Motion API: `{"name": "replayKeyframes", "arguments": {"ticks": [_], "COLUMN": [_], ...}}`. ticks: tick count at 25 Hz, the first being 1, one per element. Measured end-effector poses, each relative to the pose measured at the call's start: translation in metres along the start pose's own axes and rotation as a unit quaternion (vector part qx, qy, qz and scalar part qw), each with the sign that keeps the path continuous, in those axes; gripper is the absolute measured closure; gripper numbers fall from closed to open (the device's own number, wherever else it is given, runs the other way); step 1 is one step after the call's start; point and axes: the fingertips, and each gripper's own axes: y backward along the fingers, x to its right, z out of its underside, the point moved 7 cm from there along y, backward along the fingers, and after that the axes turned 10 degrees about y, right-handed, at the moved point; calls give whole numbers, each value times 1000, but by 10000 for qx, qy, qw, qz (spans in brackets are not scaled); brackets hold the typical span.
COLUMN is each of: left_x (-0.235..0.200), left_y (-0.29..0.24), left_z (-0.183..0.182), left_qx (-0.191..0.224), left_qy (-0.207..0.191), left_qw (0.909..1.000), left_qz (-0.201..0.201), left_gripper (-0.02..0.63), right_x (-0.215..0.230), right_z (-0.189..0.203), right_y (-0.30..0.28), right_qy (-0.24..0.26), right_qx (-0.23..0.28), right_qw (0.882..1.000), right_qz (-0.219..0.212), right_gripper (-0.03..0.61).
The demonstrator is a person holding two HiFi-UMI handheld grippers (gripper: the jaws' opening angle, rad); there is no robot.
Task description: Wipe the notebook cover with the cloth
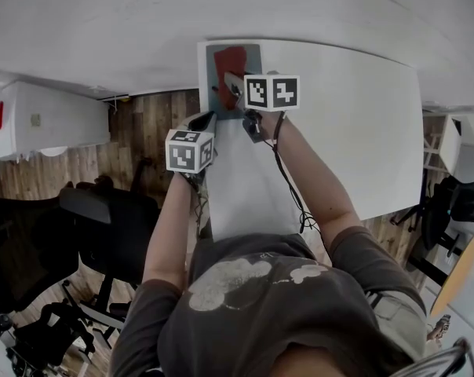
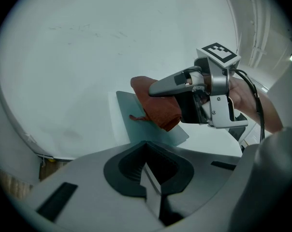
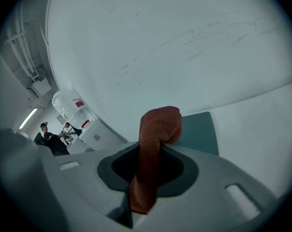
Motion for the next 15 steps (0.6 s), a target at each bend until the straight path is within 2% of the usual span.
{"name": "replayKeyframes", "arguments": {"ticks": [4, 15], "left_x": [1, -1], "left_y": [1, 5], "left_z": [0, 3], "left_qx": [16, -54], "left_qy": [-30, -46], "left_qw": [10000, 9999], "left_qz": [-20, -79], "left_gripper": [620, 620], "right_x": [-16, -23], "right_z": [4, 16], "right_y": [-14, -34], "right_qy": [34, 245], "right_qx": [-59, -275], "right_qw": [10000, 9993], "right_qz": [-65, -60], "right_gripper": [497, 497]}}
